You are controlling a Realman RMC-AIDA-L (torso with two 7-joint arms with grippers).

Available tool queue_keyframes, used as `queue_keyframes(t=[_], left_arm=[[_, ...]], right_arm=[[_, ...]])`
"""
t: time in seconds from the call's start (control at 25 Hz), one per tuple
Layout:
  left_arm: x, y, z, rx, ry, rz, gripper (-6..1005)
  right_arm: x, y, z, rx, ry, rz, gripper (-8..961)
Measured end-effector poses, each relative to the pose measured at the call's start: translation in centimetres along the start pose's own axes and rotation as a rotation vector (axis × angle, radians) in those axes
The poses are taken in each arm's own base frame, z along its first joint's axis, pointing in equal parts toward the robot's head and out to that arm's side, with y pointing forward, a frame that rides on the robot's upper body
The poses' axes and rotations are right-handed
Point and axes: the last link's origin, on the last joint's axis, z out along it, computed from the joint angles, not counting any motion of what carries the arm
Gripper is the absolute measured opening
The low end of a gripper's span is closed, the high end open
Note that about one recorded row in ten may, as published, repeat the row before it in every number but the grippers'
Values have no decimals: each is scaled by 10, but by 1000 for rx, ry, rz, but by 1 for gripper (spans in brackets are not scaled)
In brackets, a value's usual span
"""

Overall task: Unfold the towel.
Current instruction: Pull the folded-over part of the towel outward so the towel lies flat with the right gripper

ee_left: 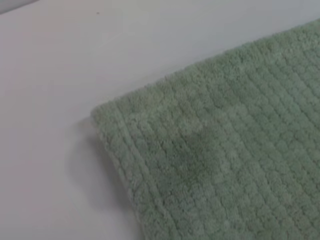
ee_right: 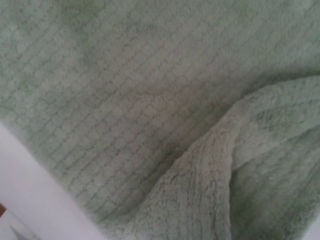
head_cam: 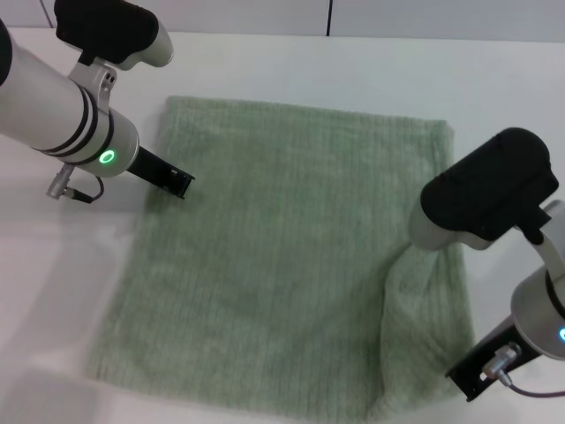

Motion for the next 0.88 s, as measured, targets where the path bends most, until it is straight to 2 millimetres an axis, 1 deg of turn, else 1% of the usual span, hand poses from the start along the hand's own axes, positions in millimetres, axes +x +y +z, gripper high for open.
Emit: queue_keyframes(t=[0.28, 0.4, 0.44, 0.48, 0.6, 0.64, 0.76, 0.88], left_arm=[[6, 3, -1, -2, 6, 13, 68], [6, 3, -2, -2, 6, 14, 69], [7, 3, -3, -1, 7, 17, 69], [7, 3, -3, 0, 6, 18, 70], [8, 2, -4, 4, 4, 22, 70], [10, 2, -6, 18, 0, 33, 71], [10, 2, -7, 26, -3, 35, 71], [12, 2, -10, 40, -1, 36, 72]], right_arm=[[9, 5, 4, -16, 25, -6, 19], [11, 7, 1, -15, 18, -3, 20], [11, 7, -3, -16, 3, 5, 20], [11, 7, -3, -16, 3, 5, 59], [7, 8, -13, -27, -39, 15, 176], [6, 9, -21, -40, -65, 18, 213], [3, 10, -29, -65, -94, 20, 325], [1, 12, -33, -100, -101, 24, 325]])
